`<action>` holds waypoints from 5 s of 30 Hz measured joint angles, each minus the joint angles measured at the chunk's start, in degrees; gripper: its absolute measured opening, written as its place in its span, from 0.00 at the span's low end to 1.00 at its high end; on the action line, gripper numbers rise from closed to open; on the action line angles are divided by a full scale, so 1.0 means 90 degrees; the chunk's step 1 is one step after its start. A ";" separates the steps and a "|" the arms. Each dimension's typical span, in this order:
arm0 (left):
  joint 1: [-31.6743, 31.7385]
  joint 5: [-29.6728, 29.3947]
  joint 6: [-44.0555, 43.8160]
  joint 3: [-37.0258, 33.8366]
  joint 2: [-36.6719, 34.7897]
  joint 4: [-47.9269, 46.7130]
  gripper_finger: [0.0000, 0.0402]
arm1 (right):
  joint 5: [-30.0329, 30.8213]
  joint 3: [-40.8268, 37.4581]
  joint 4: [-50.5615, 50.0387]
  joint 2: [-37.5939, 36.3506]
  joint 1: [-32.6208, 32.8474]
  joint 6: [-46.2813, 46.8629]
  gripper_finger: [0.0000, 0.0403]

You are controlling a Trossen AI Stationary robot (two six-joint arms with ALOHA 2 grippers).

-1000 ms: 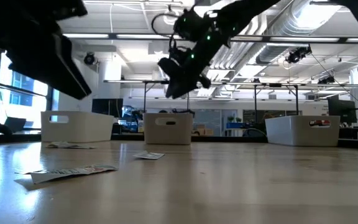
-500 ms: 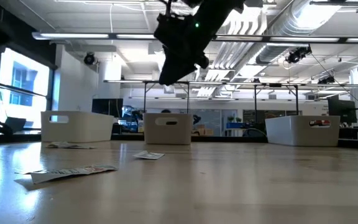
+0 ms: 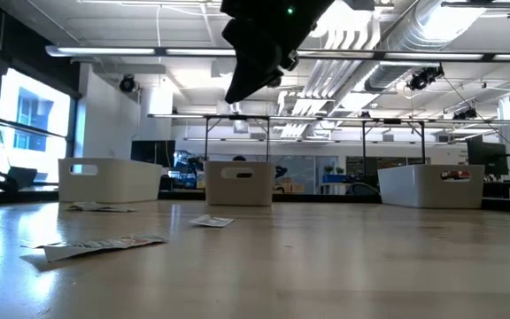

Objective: Pick & Place First Aid Supplies
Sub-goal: Put the green pad into the left gray bin

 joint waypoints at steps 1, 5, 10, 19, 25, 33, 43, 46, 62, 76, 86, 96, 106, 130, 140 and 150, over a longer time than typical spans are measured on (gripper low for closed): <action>-0.0102 -0.0120 -0.0035 0.0000 0.0109 0.0127 0.48 | 0.0011 0.0000 -0.0002 0.0000 -0.0002 -0.0029 0.31; -0.0466 -0.0594 -0.0510 -0.0002 0.0562 0.0271 0.48 | 0.0007 0.0000 0.0028 0.0000 -0.0071 -0.0032 0.31; -0.0707 -0.0902 -0.0981 -0.0005 0.1067 0.0263 0.48 | -0.0008 0.0000 0.0030 0.0000 -0.0130 0.0058 0.31; -0.0696 -0.1438 -0.0507 -0.0005 0.1218 0.0215 0.48 | -0.0047 0.0000 0.0211 0.0000 -0.0282 0.0245 0.31; -0.0689 -0.2232 -0.0123 -0.0007 0.1221 -0.0029 0.48 | -0.0054 0.0000 0.0219 0.0000 -0.0277 0.0251 0.31; -0.0696 -0.2178 0.0185 0.0201 0.1221 -0.0091 0.48 | -0.0052 0.0000 0.0221 0.0002 -0.0274 0.0243 0.31; -0.0696 -0.1896 -0.0081 0.0206 0.1471 0.0233 0.48 | -0.0052 0.0000 0.0222 0.0005 -0.0284 0.0237 0.31; -0.0694 -0.1942 0.0052 0.0209 0.1689 0.0591 0.48 | -0.0052 0.0000 0.0228 0.0005 -0.0284 0.0237 0.31; 0.0143 -0.3150 0.1455 0.0126 0.1797 0.0318 0.48 | -0.0734 0.0000 0.0408 0.0007 -0.0284 0.0347 0.31; -0.0142 -0.2378 0.0955 0.0474 0.1472 -0.0437 0.48 | -0.1052 -0.0002 0.0406 0.0007 -0.0228 0.0350 0.31; -0.0398 -0.2624 0.0134 0.0194 0.1642 -0.0294 0.48 | -0.1026 -0.0002 0.0413 0.0007 -0.0231 0.0351 0.31; 0.0395 -0.4002 0.0348 -0.0191 0.1808 -0.0436 0.48 | -0.1242 -0.0002 0.0530 0.0007 -0.0231 0.0458 0.31; 0.2139 -0.4344 0.0424 -0.0789 0.1790 -0.0341 0.48 | -0.1971 -0.0005 0.0746 0.0082 -0.0031 0.0013 0.31; 0.1715 -0.4428 -0.0471 -0.0624 -0.1620 -0.3371 0.48 | -0.2858 0.0000 0.3822 0.2086 0.0189 -0.0494 0.31; 0.1312 -0.5953 -0.2209 -0.0968 -0.2668 -0.4283 0.48 | -0.2881 0.0218 0.5129 0.2760 0.0185 -0.0535 0.31; 0.1306 -0.5490 -0.1995 -0.1098 -0.2653 -0.4219 0.48 | -0.3149 0.1112 0.4404 0.3407 0.0176 -0.0688 0.31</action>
